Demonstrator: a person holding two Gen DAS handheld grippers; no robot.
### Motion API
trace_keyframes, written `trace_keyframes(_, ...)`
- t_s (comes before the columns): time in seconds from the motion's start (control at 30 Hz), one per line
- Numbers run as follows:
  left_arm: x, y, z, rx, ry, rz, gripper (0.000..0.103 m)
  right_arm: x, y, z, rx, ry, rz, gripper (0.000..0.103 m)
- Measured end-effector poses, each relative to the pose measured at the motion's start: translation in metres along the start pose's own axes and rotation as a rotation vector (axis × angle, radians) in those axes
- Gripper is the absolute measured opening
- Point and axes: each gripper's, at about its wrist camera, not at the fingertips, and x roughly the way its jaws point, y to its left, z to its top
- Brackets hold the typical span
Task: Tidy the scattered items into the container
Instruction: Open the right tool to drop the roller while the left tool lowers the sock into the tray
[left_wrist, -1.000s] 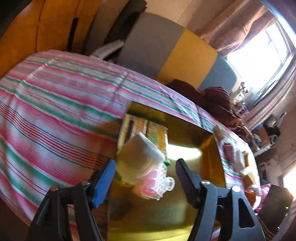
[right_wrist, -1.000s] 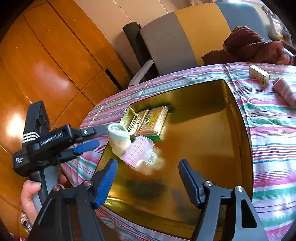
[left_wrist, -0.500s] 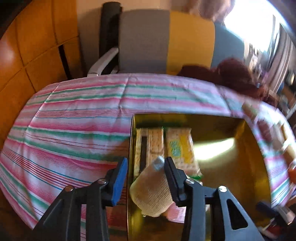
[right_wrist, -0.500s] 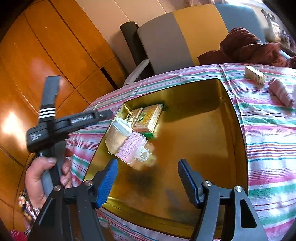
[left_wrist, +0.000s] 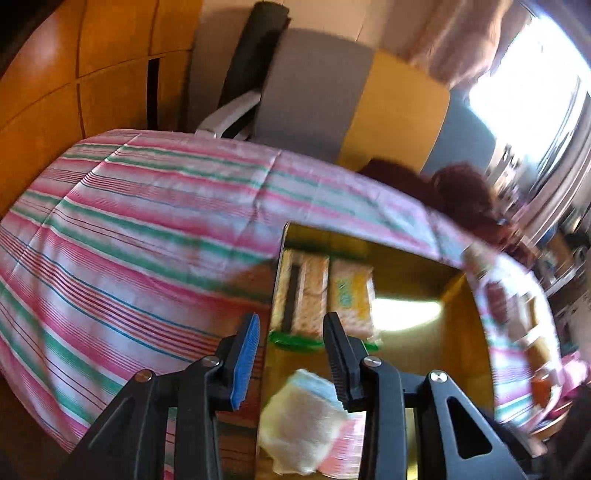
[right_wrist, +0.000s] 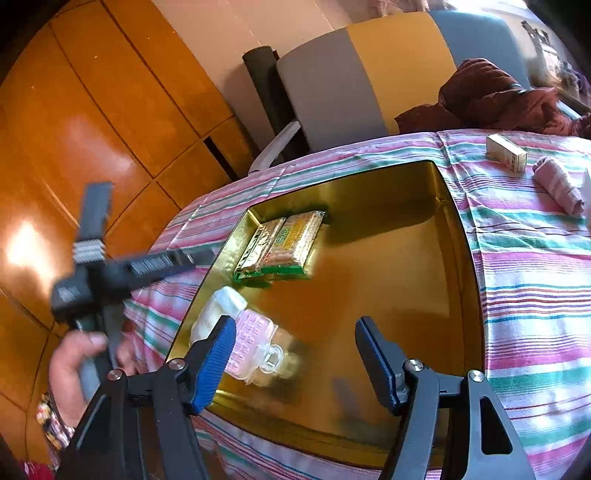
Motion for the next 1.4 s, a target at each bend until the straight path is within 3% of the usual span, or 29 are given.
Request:
trace_keyframes(0.2,-0.006,-0.013,-0.015,0.065,0.060,-0.041,0.037,0.009,0.030,-0.006,-0.113,0.070,0.054,0.066)
trace_keyframes(0.33,0.005,-0.018,-0.028,0.116,0.116,-0.022,0.037,0.031,0.048,-0.008,-0.179,0.156,0.045,0.066)
trace_keyframes(0.43,0.015,-0.012,-0.032,0.107,0.149,-0.019,0.036,0.052,0.059,-0.008,-0.257,0.206,-0.024,0.066)
trace_keyframes(0.57,0.020,0.003,-0.027,0.023,0.146,-0.062,0.036,0.082,0.063,-0.007,-0.356,0.270,-0.148,0.066)
trace_keyframes(0.8,0.026,0.015,-0.020,-0.033,0.135,-0.067,0.037,0.109,0.055,0.028,-0.315,0.231,-0.210,0.066)
trace_keyframes(1.0,0.021,0.016,-0.021,-0.049,0.141,-0.119,0.037,0.090,0.042,0.035,-0.200,0.203,-0.116,0.068)
trace_keyframes(1.13,0.022,0.007,-0.019,-0.024,0.123,-0.110,0.037,0.074,0.051,0.021,-0.268,0.213,-0.126,0.068)
trace_keyframes(1.27,0.025,0.008,-0.018,-0.063,0.129,-0.127,0.037,0.097,0.058,0.014,-0.355,0.266,-0.200,0.068)
trace_keyframes(1.4,0.024,0.010,-0.015,-0.092,0.126,-0.121,0.037,0.110,0.047,0.026,-0.293,0.228,-0.202,0.067)
